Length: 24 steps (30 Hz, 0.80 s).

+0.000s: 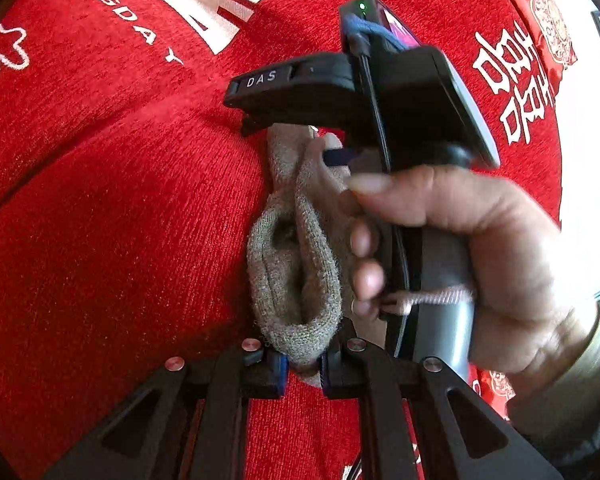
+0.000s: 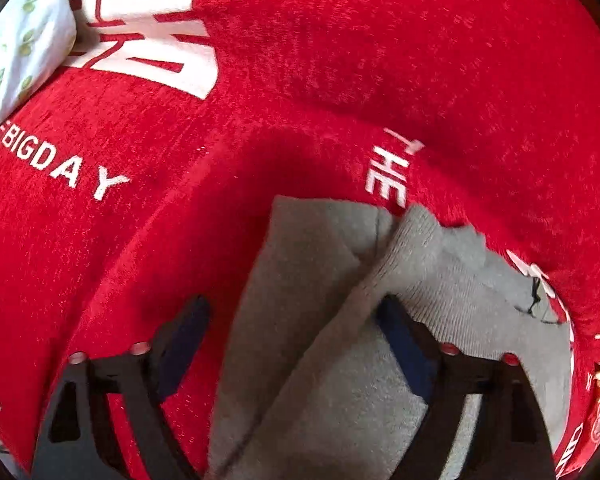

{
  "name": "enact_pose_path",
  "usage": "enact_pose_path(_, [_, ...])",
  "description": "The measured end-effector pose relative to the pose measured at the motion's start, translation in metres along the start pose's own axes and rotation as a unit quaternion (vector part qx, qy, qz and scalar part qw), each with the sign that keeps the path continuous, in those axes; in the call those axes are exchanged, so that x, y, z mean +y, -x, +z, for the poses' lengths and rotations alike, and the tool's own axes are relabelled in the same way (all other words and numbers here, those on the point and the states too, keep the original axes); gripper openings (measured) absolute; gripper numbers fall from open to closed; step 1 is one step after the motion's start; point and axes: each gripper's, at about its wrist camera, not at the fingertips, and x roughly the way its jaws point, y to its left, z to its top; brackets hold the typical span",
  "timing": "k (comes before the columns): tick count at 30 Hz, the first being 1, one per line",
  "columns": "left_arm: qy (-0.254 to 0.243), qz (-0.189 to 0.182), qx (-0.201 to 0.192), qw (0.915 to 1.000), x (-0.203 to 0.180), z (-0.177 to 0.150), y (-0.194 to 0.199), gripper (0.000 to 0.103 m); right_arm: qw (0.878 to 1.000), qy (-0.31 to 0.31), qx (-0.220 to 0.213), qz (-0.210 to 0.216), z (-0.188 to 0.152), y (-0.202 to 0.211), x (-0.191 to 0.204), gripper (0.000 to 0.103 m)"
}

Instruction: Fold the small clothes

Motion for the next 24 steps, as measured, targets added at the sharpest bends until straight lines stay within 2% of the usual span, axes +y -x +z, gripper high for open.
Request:
enact_pose_path(1, [0.000,0.001,0.000,1.0000,0.000,0.000,0.000,0.014,1.000,0.002,-0.001,-0.006,0.001,0.001,0.000,0.070])
enact_pose_path(2, [0.001,0.003,0.001,1.0000,0.000,0.001,0.000,0.014,1.000,0.005,-0.001,-0.015,0.002,0.002,0.000,0.052])
enact_pose_path(3, [0.001,0.003,0.002,1.0000,0.000,0.000,0.001,0.014,1.000,0.009,0.001,-0.026,0.002,0.003,-0.002,0.041])
enact_pose_path(6, [0.003,0.009,0.005,0.9999,0.001,0.000,0.001,0.014,0.999,0.017,0.004,-0.029,-0.001,0.006,-0.005,0.027])
enact_pose_path(16, [-0.024,0.051,0.008,0.9984,-0.018,0.000,0.002,0.014,0.999,-0.017,-0.017,0.022,-0.016,0.028,-0.028,0.021])
enact_pose_path(19, [-0.027,0.058,0.010,0.9979,-0.021,0.001,0.002,0.010,0.999,-0.026,-0.023,0.037,-0.008,0.036,-0.033,0.021])
enact_pose_path(24, [-0.045,0.070,0.004,0.9966,-0.035,0.002,0.005,0.010,0.997,-0.033,-0.038,0.055,-0.005,0.047,-0.047,0.021])
